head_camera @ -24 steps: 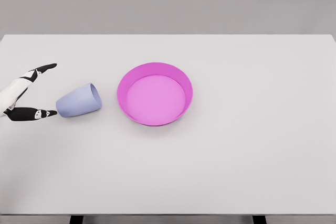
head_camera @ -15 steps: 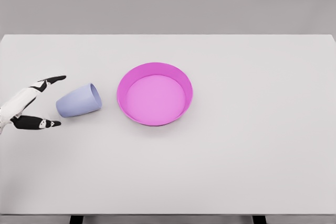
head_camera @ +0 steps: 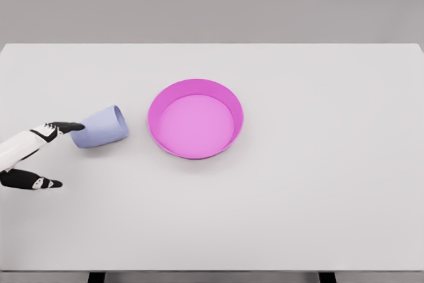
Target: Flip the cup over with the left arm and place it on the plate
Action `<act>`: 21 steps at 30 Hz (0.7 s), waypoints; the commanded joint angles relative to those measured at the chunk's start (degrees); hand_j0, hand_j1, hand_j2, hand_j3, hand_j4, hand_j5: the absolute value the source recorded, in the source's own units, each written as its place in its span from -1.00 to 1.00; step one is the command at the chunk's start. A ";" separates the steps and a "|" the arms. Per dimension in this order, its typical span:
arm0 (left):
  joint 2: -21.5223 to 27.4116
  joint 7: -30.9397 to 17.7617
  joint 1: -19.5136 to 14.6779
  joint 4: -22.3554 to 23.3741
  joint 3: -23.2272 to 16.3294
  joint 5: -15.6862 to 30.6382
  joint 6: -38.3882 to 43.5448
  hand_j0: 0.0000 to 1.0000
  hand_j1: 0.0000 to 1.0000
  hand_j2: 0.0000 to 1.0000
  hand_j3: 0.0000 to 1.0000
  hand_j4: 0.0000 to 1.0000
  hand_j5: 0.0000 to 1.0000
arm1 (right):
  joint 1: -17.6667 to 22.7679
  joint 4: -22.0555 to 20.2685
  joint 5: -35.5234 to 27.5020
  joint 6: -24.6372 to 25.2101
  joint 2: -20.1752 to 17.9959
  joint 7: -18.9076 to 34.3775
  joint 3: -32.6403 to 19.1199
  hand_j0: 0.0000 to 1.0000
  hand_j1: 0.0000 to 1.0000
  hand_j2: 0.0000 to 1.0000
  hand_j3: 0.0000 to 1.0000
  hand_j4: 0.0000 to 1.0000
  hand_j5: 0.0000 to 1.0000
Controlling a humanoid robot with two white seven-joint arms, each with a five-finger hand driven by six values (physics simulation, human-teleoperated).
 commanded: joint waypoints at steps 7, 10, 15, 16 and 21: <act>2.01 -0.92 -0.53 -2.81 5.17 0.40 14.74 1.00 1.00 1.00 1.00 1.00 1.00 | 0.00 0.00 -0.01 0.00 0.00 0.01 0.00 1.00 1.00 1.00 1.00 1.00 1.00; 1.39 -0.92 -0.62 -5.62 4.56 0.31 20.90 1.00 1.00 1.00 1.00 1.00 1.00 | 0.00 0.00 -0.01 0.00 0.00 0.01 0.00 1.00 1.00 1.00 1.00 1.00 1.00; -2.47 -0.92 -2.80 -7.64 3.42 -4.86 26.52 1.00 1.00 1.00 1.00 1.00 1.00 | 0.00 0.00 -0.01 0.00 0.00 0.01 0.00 1.00 1.00 1.00 1.00 1.00 1.00; -4.23 -0.92 -5.27 -7.64 0.70 -8.47 28.55 1.00 1.00 1.00 1.00 1.00 1.00 | 0.00 0.00 -0.01 0.00 0.00 0.01 0.00 1.00 1.00 1.00 1.00 1.00 1.00; -7.57 -1.18 -9.93 -7.65 -4.76 -12.79 31.54 1.00 1.00 1.00 1.00 1.00 1.00 | 0.00 0.00 -0.01 0.00 0.00 0.01 0.00 1.00 1.00 1.00 1.00 1.00 1.00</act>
